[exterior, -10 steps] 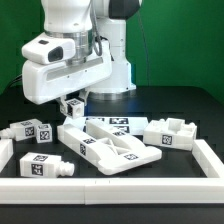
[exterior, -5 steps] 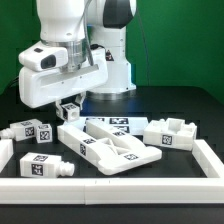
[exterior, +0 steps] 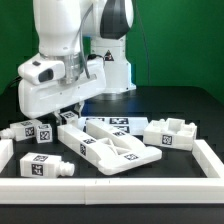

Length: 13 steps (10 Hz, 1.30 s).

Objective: Assemble chair

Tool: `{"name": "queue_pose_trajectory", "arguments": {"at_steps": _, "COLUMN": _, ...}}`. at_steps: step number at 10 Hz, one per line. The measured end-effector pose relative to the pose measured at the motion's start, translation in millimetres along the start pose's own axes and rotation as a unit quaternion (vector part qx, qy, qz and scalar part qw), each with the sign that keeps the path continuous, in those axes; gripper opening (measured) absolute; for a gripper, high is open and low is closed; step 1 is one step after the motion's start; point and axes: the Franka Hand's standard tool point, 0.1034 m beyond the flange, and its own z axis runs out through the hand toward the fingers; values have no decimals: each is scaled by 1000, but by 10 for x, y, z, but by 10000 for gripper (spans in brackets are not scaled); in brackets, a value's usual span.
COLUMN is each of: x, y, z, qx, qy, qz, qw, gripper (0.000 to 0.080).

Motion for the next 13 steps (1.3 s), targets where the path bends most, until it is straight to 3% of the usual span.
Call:
{"name": "queue_pose_trajectory", "arguments": {"at_steps": 4, "x": -8, "y": -3, "z": 9, "qx": -1, "qy": 1, "qz": -1, "qw": 1000, "gripper": 283}}
{"name": "queue_pose_trajectory", "arguments": {"at_steps": 5, "x": -1, "y": -8, "z": -16, "qx": 1, "qy": -1, "qz": -2, "qw": 1000, "gripper": 473}}
{"name": "queue_pose_trajectory", "arguments": {"at_steps": 6, "x": 55, "y": -5, "z": -182, "qx": 0, "qy": 1, "qz": -6, "qw": 1000, "gripper": 608}}
{"name": "queue_pose_trajectory", "arguments": {"at_steps": 7, "x": 90, "y": -13, "z": -306, "qx": 1, "qy": 2, "qz": -8, "qw": 1000, "gripper": 639}}
{"name": "queue_pose_trajectory", "arguments": {"at_steps": 9, "x": 272, "y": -30, "z": -635, "qx": -8, "qy": 0, "qz": -13, "qw": 1000, "gripper": 648}}
{"name": "queue_pose_trajectory", "arguments": {"at_steps": 11, "x": 484, "y": -87, "z": -716, "qx": -17, "qy": 1, "qz": -19, "qw": 1000, "gripper": 649}}
{"name": "queue_pose_trajectory", "arguments": {"at_steps": 13, "x": 480, "y": -79, "z": -705, "qx": -17, "qy": 1, "qz": -23, "qw": 1000, "gripper": 649}}
